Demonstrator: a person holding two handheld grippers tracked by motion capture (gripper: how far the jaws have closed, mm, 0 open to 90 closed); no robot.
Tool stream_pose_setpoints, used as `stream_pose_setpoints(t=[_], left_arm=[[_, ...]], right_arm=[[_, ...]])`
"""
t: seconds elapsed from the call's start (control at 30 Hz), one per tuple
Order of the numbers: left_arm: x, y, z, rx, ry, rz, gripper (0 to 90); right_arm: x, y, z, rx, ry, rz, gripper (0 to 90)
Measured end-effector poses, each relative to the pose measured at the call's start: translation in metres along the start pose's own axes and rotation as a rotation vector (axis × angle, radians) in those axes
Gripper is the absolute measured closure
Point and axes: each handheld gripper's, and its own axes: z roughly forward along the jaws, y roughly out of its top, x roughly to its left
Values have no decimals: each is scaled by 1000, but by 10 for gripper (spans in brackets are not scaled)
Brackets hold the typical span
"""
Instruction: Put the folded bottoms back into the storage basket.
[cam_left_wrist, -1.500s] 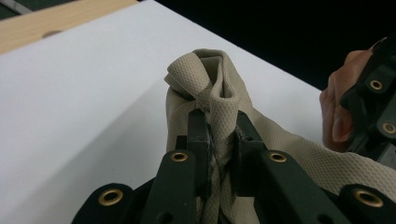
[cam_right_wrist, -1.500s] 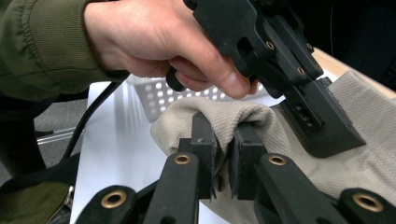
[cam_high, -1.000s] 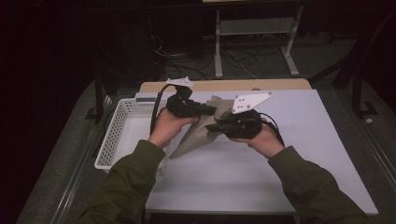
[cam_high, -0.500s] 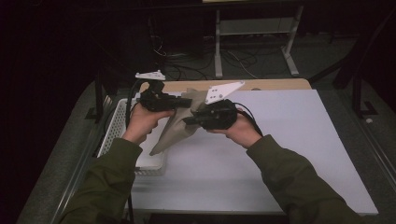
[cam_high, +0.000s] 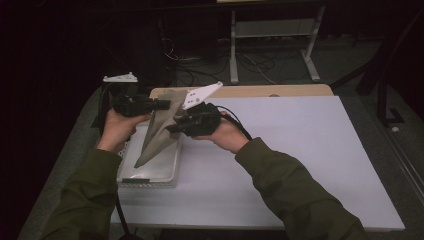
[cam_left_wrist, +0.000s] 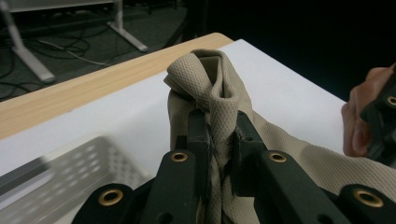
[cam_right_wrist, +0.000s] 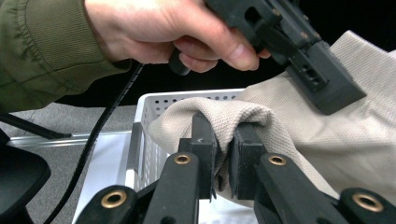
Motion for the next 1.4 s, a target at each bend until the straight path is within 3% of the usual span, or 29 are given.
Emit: stream_pose_setpoints(t=[0.37,0.6,0.87,1.03,1.13,1.23,1.4], left_arm=[[31,-27,-25,10,64,-28,805],[48,-50,-25,51,96,-53,805],[61,-74,-22,87,133,-91,805],[65,-85,-16,118,144,-101,804],[65,-90,-11,135,133,-103,804],[65,-93,-5,151,137,-105,803],[66,-90,5,162,171,-99,798]], right_arm=[[6,0,53,55,43,0,807],[10,-10,81,103,66,12,807],[15,-29,99,165,98,28,805],[18,-42,105,207,120,38,785],[20,-49,101,221,140,36,711],[19,-54,89,207,143,54,643],[11,-53,65,166,101,70,571]])
